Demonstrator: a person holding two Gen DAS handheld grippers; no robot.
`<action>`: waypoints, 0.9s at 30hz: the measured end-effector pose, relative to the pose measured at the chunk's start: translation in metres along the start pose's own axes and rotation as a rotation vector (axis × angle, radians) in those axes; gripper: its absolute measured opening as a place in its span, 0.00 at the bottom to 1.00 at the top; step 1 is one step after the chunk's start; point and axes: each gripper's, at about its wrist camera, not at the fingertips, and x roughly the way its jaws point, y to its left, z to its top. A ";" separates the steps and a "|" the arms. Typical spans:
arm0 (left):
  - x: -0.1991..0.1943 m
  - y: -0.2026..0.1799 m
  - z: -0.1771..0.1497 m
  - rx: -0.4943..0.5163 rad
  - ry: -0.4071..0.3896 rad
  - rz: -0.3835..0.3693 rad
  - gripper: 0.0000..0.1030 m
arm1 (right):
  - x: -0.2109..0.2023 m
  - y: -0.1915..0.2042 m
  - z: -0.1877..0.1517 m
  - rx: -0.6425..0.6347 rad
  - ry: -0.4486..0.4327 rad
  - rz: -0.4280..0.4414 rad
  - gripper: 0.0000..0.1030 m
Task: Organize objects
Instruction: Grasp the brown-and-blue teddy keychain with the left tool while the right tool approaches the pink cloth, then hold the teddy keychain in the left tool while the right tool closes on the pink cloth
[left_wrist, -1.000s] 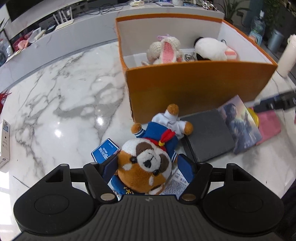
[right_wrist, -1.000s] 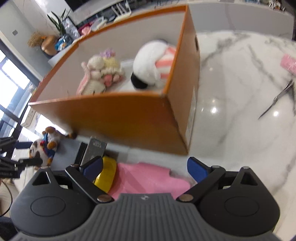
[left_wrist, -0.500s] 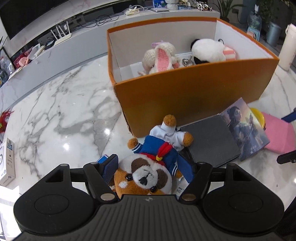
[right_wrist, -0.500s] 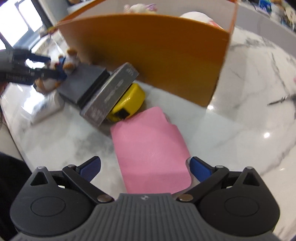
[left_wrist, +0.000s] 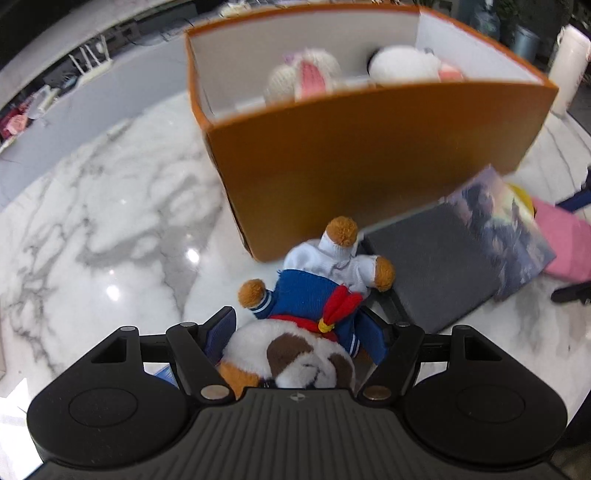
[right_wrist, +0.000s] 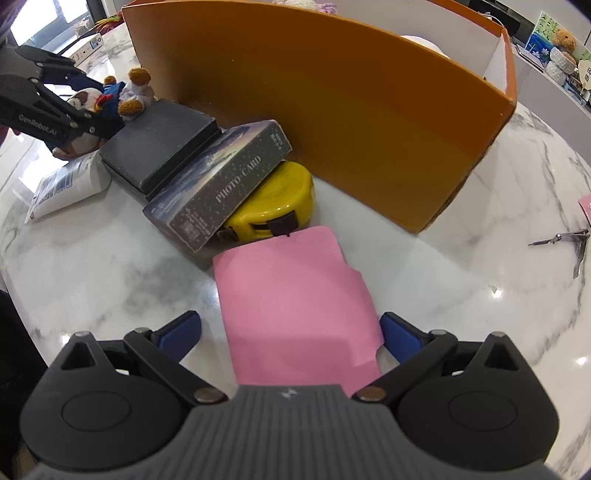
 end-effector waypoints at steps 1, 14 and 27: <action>0.001 0.001 -0.001 -0.007 -0.001 -0.010 0.84 | 0.000 0.000 0.000 -0.001 -0.001 0.000 0.99; -0.001 0.009 -0.004 -0.070 0.049 -0.045 0.76 | 0.006 -0.007 0.006 -0.013 -0.039 0.001 0.99; -0.006 -0.001 -0.011 -0.148 0.054 0.014 0.77 | 0.010 -0.013 0.005 0.020 -0.084 -0.014 0.99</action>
